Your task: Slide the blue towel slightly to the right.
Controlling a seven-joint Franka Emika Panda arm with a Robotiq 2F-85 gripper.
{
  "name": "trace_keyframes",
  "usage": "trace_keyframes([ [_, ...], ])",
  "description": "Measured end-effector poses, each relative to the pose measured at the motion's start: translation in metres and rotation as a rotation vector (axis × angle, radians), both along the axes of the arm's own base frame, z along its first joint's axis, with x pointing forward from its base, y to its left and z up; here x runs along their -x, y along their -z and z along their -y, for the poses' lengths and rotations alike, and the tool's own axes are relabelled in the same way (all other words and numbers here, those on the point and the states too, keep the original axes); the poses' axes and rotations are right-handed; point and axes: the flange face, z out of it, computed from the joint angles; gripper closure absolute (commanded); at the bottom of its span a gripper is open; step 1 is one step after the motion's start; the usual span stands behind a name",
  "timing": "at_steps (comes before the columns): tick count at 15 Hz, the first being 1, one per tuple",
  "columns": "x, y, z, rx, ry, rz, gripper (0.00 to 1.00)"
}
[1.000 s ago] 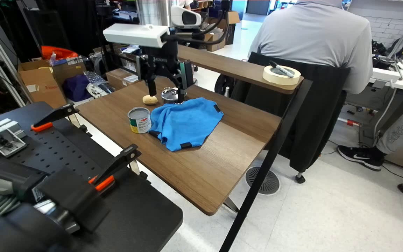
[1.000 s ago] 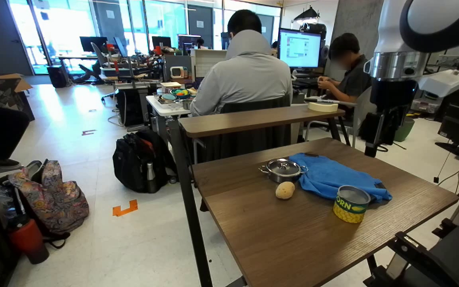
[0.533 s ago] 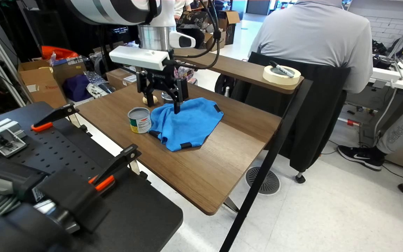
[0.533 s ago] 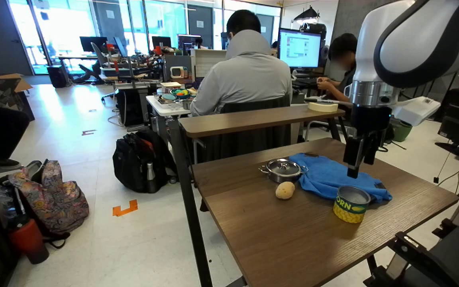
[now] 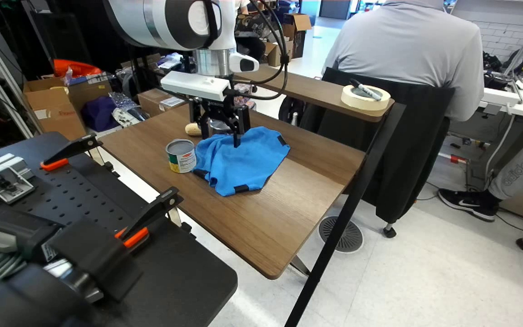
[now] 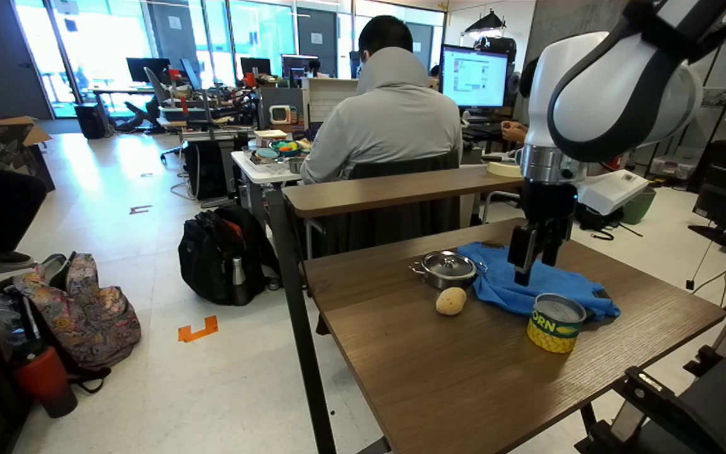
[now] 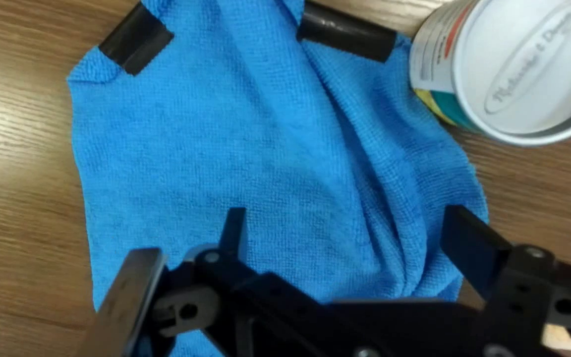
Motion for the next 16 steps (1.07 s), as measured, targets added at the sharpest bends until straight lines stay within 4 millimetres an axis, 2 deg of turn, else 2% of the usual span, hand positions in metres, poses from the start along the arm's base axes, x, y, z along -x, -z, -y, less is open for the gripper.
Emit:
trace_keyframes([
  [4,-0.014,0.014,-0.002,-0.002,0.001,0.007,0.00],
  [13,-0.029,0.046,-0.002,-0.002,0.001,0.001,0.00],
  [16,-0.035,0.051,-0.002,0.000,0.002,-0.002,0.00],
])
